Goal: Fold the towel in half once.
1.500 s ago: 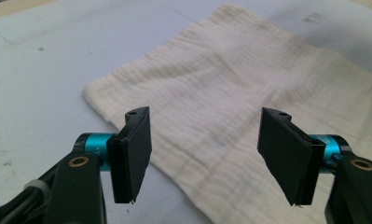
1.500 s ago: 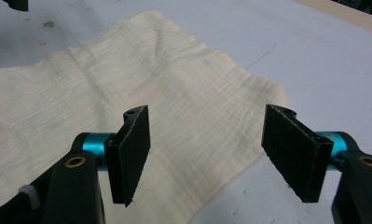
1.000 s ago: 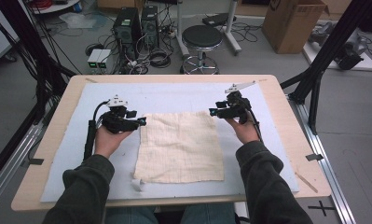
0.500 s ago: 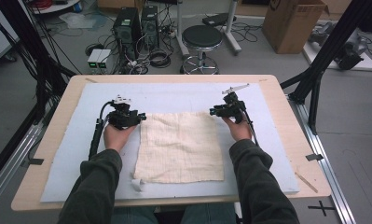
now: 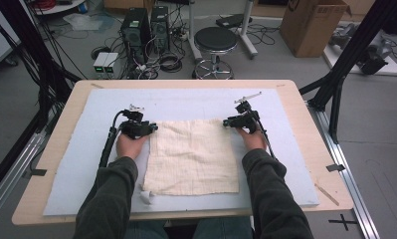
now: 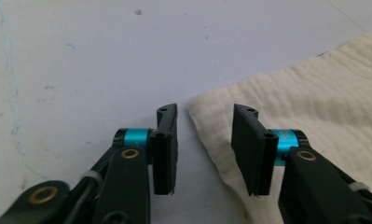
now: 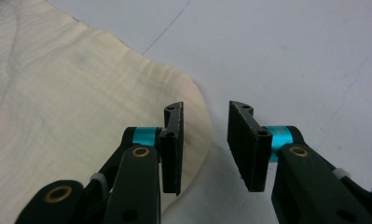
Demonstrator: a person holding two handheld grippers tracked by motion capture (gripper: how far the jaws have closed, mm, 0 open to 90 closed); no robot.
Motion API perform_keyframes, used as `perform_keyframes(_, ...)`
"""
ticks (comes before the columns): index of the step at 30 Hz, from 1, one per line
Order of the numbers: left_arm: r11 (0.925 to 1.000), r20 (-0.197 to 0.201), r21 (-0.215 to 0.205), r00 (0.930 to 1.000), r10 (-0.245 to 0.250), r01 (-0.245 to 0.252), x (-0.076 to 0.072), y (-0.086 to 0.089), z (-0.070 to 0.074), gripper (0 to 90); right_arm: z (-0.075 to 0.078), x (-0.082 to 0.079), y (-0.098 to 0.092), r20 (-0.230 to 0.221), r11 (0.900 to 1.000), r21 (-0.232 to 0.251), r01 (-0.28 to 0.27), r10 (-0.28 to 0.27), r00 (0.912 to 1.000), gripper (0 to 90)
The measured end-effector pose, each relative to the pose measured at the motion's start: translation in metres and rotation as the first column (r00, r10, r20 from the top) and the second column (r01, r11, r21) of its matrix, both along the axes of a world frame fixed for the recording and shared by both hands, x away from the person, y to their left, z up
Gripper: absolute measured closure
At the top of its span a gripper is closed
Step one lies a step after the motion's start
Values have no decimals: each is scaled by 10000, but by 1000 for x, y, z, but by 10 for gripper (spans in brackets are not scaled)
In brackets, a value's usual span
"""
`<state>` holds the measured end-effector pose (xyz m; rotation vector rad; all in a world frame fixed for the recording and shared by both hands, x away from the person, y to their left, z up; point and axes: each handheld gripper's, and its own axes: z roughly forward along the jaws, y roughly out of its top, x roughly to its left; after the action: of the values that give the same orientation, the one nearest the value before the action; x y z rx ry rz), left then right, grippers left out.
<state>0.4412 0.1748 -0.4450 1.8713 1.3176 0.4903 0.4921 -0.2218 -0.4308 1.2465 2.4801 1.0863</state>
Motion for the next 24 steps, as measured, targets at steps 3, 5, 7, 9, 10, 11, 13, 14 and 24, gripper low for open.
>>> perform_keyframes(3,9999,61,147,10000,-7,6,0,-1,0,660,-4,1,3,-39,9999,-107,-102,101,9999,676)
perform_keyframes(5,9999,65,148,10000,-43,42,1,-3,0,693,-4,0,4,-45,9999,-138,-53,52,10000,709)
perform_keyframes(7,9994,122,276,9997,-193,190,0,-6,-1,758,-5,0,5,6,9999,-151,-46,46,10000,760)
perform_keyframes(9,9994,129,182,9994,-313,311,0,-8,-1,830,-5,0,6,21,9997,-214,-119,119,9999,814)
perform_keyframes(10,9993,125,193,9994,-324,322,0,-9,-1,854,-4,-1,7,-115,9997,-208,-144,141,9998,837)
perform_keyframes(11,9993,115,181,9994,-327,325,1,-9,-1,861,-3,-1,6,-77,9993,-291,-240,238,9997,847)
perform_keyframes(13,9995,83,56,9994,-326,326,1,-7,0,867,-1,-1,5,-42,9991,-272,-310,309,9995,855)
perform_keyframes(14,9995,110,11,9994,-316,316,1,-6,1,868,0,-2,3,-10,9994,-223,-259,259,9997,856)
perform_keyframes(24,9980,871,-403,9952,-448,484,6,-6,27,872,19,-5,-9,740,9998,177,-108,94,9972,860)
